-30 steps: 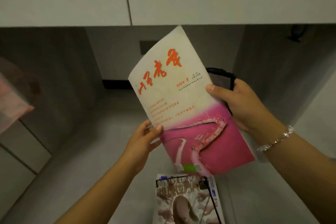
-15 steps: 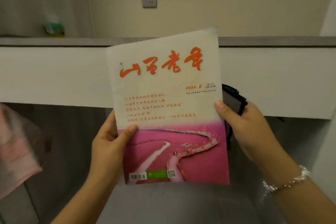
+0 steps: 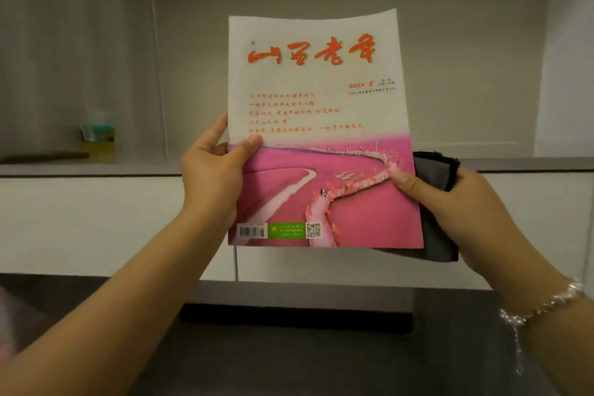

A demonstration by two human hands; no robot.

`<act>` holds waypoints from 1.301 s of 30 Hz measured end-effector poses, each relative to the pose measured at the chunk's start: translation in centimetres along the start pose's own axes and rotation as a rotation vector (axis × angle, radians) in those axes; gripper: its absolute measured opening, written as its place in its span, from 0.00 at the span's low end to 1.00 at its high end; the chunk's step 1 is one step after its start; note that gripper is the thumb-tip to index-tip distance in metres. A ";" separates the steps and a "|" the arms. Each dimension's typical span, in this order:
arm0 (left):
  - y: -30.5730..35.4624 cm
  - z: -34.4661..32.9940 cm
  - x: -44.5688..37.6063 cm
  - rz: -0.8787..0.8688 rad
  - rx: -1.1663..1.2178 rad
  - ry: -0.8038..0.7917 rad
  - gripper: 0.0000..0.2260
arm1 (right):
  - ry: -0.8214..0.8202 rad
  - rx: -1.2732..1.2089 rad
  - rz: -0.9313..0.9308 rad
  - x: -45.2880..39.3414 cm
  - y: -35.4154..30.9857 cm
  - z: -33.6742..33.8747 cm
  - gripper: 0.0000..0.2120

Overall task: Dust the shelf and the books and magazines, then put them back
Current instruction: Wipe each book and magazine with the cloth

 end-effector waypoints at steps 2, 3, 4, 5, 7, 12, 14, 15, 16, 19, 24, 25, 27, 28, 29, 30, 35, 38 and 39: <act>0.8 -2.0 -1.4 -0.009 -0.050 -0.016 0.23 | 0.088 0.058 0.036 -1.3 -0.8 1.4 0.07; 1.1 -3.0 -2.0 -0.009 -0.078 -0.028 0.22 | 0.121 0.089 0.054 -2.0 -1.2 1.9 0.07; 1.3 -3.9 -2.6 -0.004 -0.106 -0.053 0.21 | 0.146 0.103 0.068 -2.6 -1.6 2.4 0.07; 1.3 -4.8 -3.2 0.007 -0.129 -0.092 0.20 | 0.167 0.109 0.080 -3.2 -1.8 2.7 0.07; 1.1 -6.3 -4.2 0.058 -0.191 -0.203 0.17 | 0.197 0.166 0.113 -4.4 -2.3 3.3 0.06; -0.5 -8.2 -5.4 0.221 -0.335 -0.476 0.23 | 0.227 0.322 0.088 -7.8 -1.2 4.6 0.10; -0.7 -8.3 -6.0 0.211 -0.376 -0.491 0.24 | 0.201 0.374 0.064 -9.0 -0.5 4.7 0.15; -0.5 -8.3 -6.3 0.179 -0.429 -0.470 0.24 | 0.183 0.388 0.049 -9.5 -0.2 4.6 0.17; -0.3 -8.4 -6.4 0.150 -0.482 -0.447 0.25 | 0.164 0.400 0.034 -9.8 0.0 4.6 0.18; 0.1 -8.3 -7.0 0.147 -0.533 -0.361 0.37 | 0.139 0.385 0.013 -10.1 0.4 4.4 0.23; -0.5 -7.0 -8.1 0.196 -0.618 -0.229 0.39 | 0.250 0.250 0.003 -9.5 0.6 5.7 0.16; -0.6 -6.8 -8.2 0.196 -0.649 -0.216 0.35 | 0.260 0.248 0.005 -9.3 0.6 6.0 0.15; -0.5 -6.8 -8.0 0.184 -0.745 -0.246 0.26 | 0.263 0.248 0.016 -8.9 0.4 6.3 0.13; -0.3 -7.0 -7.7 0.169 -0.799 -0.282 0.22 | 0.260 0.247 0.022 -8.7 0.4 6.3 0.12; -0.1 -7.2 -7.3 0.149 -0.850 -0.316 0.20 | 0.257 0.249 0.029 -8.4 0.3 6.4 0.12; 0.2 -7.4 -6.7 0.122 -0.900 -0.351 0.19 | 0.256 0.251 0.038 -8.2 0.2 6.5 0.11; 1.2 -8.4 -2.9 -0.042 -0.989 -0.562 0.23 | 0.253 0.182 0.085 -6.7 -0.1 6.2 0.09; 1.0 -8.7 -1.9 -0.133 -0.995 -0.599 0.18 | 0.210 0.163 0.098 -5.9 -0.1 5.4 0.11; 0.9 -8.8 -1.8 -0.161 -0.994 -0.597 0.18 | 0.193 0.163 0.104 -5.7 -0.1 5.1 0.14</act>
Point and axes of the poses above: each hand's wrist, its own x-axis away from the middle knuckle, its own z-axis out of the back of the hand, y = z × x, the point moved 6 cm from there along -x, towards the middle knuckle, and after that the axes turned 10 degrees about z, right-handed, at the moved point
